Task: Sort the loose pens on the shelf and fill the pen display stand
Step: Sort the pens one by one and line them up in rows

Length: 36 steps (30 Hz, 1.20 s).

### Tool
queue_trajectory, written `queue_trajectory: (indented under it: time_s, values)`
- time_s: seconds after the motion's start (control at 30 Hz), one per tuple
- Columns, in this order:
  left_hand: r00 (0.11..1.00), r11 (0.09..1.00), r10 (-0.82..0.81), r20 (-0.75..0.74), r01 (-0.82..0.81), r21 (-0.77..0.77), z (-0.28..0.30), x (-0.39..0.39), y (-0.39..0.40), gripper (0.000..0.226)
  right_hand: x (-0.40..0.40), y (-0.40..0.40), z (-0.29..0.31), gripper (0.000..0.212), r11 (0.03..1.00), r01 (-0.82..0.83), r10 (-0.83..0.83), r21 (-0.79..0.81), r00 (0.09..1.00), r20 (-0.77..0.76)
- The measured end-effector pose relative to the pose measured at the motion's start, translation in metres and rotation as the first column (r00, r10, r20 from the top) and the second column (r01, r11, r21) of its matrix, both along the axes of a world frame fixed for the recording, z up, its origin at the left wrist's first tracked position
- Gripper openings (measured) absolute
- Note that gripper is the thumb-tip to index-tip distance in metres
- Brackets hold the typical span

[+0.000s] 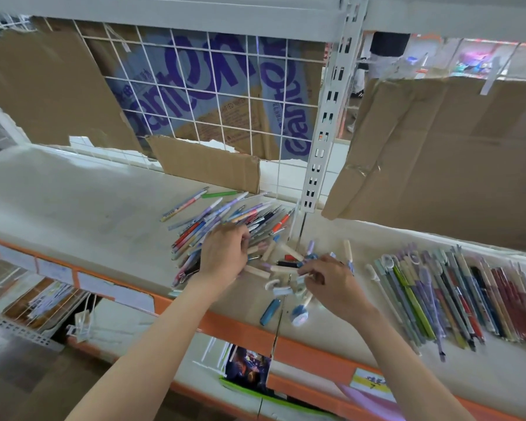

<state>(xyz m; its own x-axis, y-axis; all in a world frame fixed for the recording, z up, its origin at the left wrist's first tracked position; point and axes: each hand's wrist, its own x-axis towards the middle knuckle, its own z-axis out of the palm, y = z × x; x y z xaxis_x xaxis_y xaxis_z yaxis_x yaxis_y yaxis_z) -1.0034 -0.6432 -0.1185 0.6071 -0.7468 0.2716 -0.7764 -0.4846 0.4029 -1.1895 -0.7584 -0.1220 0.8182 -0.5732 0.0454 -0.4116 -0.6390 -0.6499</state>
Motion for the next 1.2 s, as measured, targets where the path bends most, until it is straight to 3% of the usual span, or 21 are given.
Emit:
queue_trajectory:
  time_s: [0.2,0.33,0.4,0.47,0.53,0.63,0.83,1.1,1.2]
  values:
    - [0.999,0.987,-0.025,0.024,0.021,0.16,-0.004,0.004,-0.028,0.015,-0.005,-0.001,0.001,0.023,1.0,-0.016,0.016,-0.015,0.999,0.03]
    - [0.999,0.972,-0.015,0.042,0.005,0.235,-0.005,0.006,-0.032,0.015,-0.008,-0.004,-0.001,0.021,0.998,0.012,-0.015,0.062,0.999,0.05]
    - [0.998,0.97,-0.042,0.052,0.028,0.24,-0.005,0.007,-0.032,0.013,-0.011,-0.005,0.0,0.021,0.958,0.07,-0.105,0.278,0.988,0.116]
    - [0.997,0.98,-0.056,0.053,0.045,0.194,-0.004,0.006,-0.029,0.011,-0.015,-0.005,0.003,0.023,0.84,0.068,-0.214,0.538,0.953,0.214]
    - [0.997,0.991,-0.065,0.047,0.059,0.124,-0.003,0.005,-0.022,0.008,-0.02,-0.006,0.006,0.022,0.777,0.039,-0.264,0.628,0.926,0.268]
    - [0.995,0.993,-0.099,-0.007,0.099,0.064,-0.001,0.004,-0.015,0.004,-0.022,-0.007,0.007,0.019,0.781,0.044,-0.265,0.623,0.927,0.267]
    - [0.995,0.992,-0.037,-0.098,0.048,0.115,-0.004,0.011,-0.023,0.014,-0.02,-0.006,0.003,0.017,0.791,0.085,-0.283,0.606,0.929,0.239]
    - [1.0,0.96,-0.003,-0.012,0.006,0.279,0.004,0.016,-0.043,0.013,-0.022,-0.006,-0.001,0.018,0.779,0.098,-0.29,0.619,0.932,0.218]
    - [0.999,0.951,-0.013,0.034,0.002,0.309,0.002,0.016,-0.041,0.014,-0.024,-0.007,0.0,0.018,0.725,0.05,-0.316,0.687,0.91,0.267]
